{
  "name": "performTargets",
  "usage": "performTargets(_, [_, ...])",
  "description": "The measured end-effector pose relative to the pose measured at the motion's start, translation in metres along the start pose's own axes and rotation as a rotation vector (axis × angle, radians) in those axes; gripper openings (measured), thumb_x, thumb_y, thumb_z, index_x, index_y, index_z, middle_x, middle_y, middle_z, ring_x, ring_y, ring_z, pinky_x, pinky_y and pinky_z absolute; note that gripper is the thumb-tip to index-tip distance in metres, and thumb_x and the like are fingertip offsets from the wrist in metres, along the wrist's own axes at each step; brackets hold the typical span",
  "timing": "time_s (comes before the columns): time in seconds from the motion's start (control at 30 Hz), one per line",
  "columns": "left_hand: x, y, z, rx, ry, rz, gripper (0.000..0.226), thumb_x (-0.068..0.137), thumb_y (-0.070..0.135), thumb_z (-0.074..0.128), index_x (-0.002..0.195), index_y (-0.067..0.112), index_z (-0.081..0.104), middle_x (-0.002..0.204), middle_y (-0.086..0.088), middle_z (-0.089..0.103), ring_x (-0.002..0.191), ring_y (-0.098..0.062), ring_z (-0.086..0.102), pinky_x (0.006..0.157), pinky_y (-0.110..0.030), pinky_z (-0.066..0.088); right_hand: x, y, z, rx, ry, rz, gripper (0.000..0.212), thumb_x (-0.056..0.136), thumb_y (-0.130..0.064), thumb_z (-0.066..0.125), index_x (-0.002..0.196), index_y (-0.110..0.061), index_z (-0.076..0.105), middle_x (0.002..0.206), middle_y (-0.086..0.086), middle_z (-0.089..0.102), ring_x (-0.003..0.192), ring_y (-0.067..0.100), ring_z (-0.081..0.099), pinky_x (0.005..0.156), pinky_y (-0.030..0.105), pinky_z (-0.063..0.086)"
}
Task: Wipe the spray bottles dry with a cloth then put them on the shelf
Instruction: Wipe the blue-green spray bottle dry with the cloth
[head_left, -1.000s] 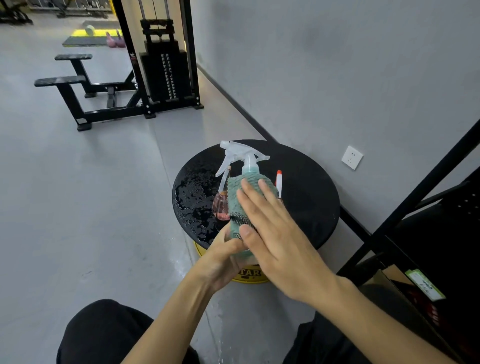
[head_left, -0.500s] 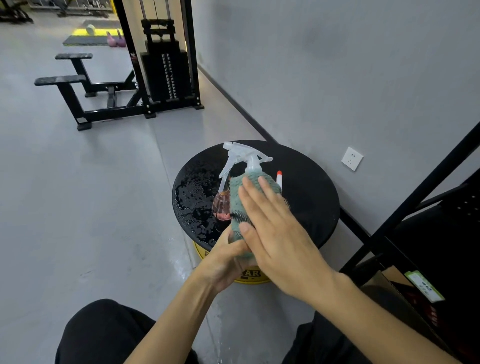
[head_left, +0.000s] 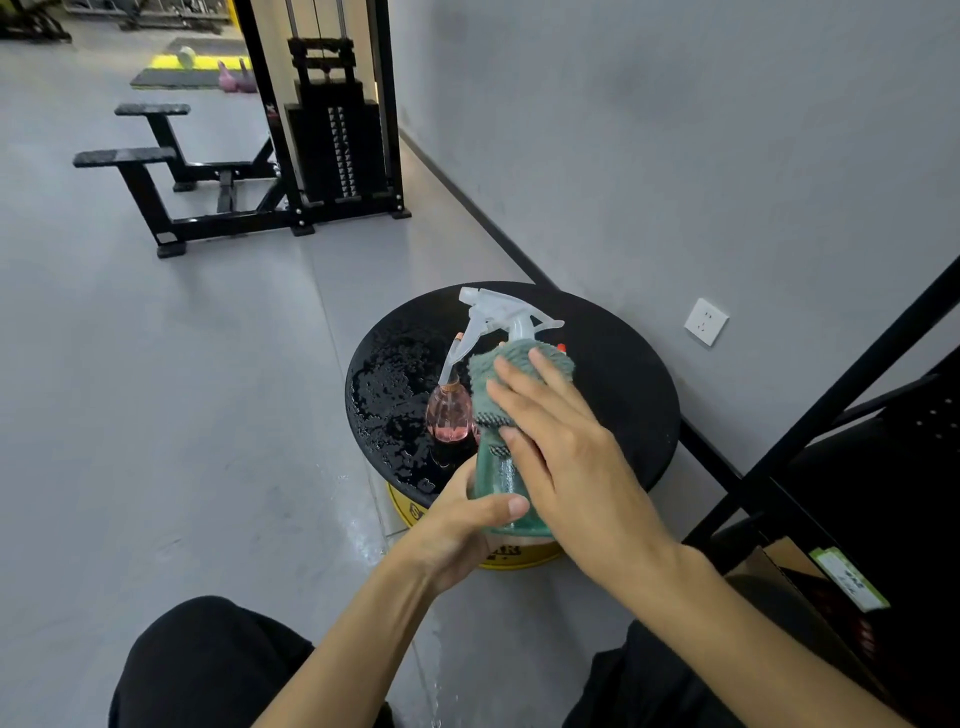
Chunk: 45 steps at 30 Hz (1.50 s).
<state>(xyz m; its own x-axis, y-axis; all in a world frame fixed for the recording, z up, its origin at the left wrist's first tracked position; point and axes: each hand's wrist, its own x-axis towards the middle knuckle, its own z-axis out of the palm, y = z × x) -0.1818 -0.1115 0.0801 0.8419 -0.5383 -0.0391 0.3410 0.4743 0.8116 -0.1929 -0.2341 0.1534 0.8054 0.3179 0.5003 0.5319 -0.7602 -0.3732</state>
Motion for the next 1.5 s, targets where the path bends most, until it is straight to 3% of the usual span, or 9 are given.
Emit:
performTargets(0.17, [0.001, -0.003, 0.002, 0.038, 0.025, -0.015, 0.097, 0.041, 0.037, 0.095, 0.123, 0.01, 0.05, 0.105, -0.008, 0.07, 0.097, -0.027, 0.068, 0.083, -0.046, 0.056, 0.008, 0.011, -0.007, 0.079, 0.114, -0.015, 0.033, 0.089, -0.004, 0.053, 0.12, -0.004, 0.064, 0.125, 0.008, 0.064, 0.128, 0.015, 0.049, 0.11, 0.015, 0.029])
performTargets(0.4, [-0.001, -0.005, 0.013, 0.084, 0.0, -0.036, 0.095, 0.041, 0.037, 0.095, 0.121, 0.011, 0.053, 0.104, -0.005, 0.071, 0.095, -0.022, 0.068, 0.078, -0.033, 0.055, 0.061, 0.011, -0.018, 0.038, 0.287, -0.158, 0.03, 0.093, -0.003, 0.053, 0.121, 0.001, 0.062, 0.124, 0.012, 0.063, 0.129, 0.024, 0.047, 0.114, 0.017, 0.025])
performTargets(0.5, [-0.003, -0.003, 0.015, 0.076, 0.007, -0.028, 0.095, 0.04, 0.038, 0.095, 0.121, 0.012, 0.053, 0.104, -0.005, 0.072, 0.095, -0.022, 0.069, 0.078, -0.035, 0.056, 0.07, 0.015, -0.014, -0.071, 0.105, -0.127, 0.033, 0.094, -0.009, 0.053, 0.126, -0.005, 0.06, 0.134, 0.009, 0.058, 0.139, 0.024, 0.037, 0.118, 0.036, 0.02])
performTargets(0.6, [-0.005, 0.002, 0.014, 0.099, 0.008, -0.034, 0.091, 0.043, 0.035, 0.093, 0.122, 0.013, 0.052, 0.103, -0.003, 0.073, 0.094, -0.022, 0.07, 0.075, -0.038, 0.058, 0.067, 0.015, -0.016, -0.295, -0.189, -0.015, 0.046, 0.101, -0.033, 0.037, 0.145, -0.02, 0.039, 0.156, -0.004, 0.028, 0.148, 0.013, 0.009, 0.115, 0.062, -0.003])
performTargets(0.67, [-0.005, 0.002, 0.011, 0.115, 0.031, -0.04, 0.08, 0.05, 0.024, 0.084, 0.123, 0.013, 0.051, 0.103, -0.004, 0.072, 0.094, -0.024, 0.069, 0.075, -0.04, 0.058, 0.063, 0.012, -0.019, -0.355, -0.326, -0.03, 0.054, 0.102, -0.043, 0.023, 0.151, -0.022, 0.022, 0.161, -0.008, 0.009, 0.147, 0.008, -0.005, 0.115, 0.057, -0.012])
performTargets(0.83, [-0.004, 0.003, 0.012, 0.137, 0.035, -0.035, 0.072, 0.055, 0.02, 0.073, 0.123, 0.012, 0.051, 0.103, -0.005, 0.07, 0.093, -0.023, 0.068, 0.075, -0.038, 0.057, 0.06, 0.014, -0.026, -0.349, -0.417, -0.118, 0.059, 0.099, -0.048, 0.008, 0.153, -0.025, 0.01, 0.16, -0.012, -0.001, 0.146, 0.004, -0.01, 0.118, 0.048, -0.01])
performTargets(1.03, [-0.003, 0.001, 0.014, 0.142, 0.012, -0.031, 0.069, 0.056, 0.02, 0.072, 0.123, 0.016, 0.053, 0.104, -0.004, 0.07, 0.094, -0.023, 0.068, 0.074, -0.039, 0.057, 0.069, 0.019, -0.028, -0.374, -0.436, 0.009, 0.064, 0.1, -0.052, 0.014, 0.153, -0.022, -0.006, 0.159, -0.007, -0.019, 0.145, 0.009, -0.02, 0.119, 0.047, -0.007])
performTargets(1.23, [-0.006, -0.001, 0.011, 0.129, 0.035, -0.04, 0.069, 0.055, 0.021, 0.072, 0.121, 0.013, 0.05, 0.1, -0.003, 0.072, 0.092, -0.022, 0.07, 0.073, -0.037, 0.058, 0.049, 0.004, -0.024, -0.403, -0.516, -0.103, 0.065, 0.099, -0.054, 0.01, 0.153, -0.02, -0.005, 0.16, -0.006, -0.014, 0.145, 0.009, -0.017, 0.118, 0.039, -0.012])
performTargets(1.5, [-0.004, 0.001, 0.015, 0.124, 0.022, -0.017, 0.075, 0.054, 0.026, 0.081, 0.123, 0.016, 0.054, 0.113, -0.011, 0.067, 0.1, -0.026, 0.067, 0.077, -0.04, 0.057, 0.067, 0.015, -0.028, -0.326, -0.461, 0.038, 0.068, 0.099, -0.054, 0.015, 0.152, -0.021, -0.01, 0.158, -0.006, -0.021, 0.144, 0.009, -0.022, 0.12, 0.04, -0.007])
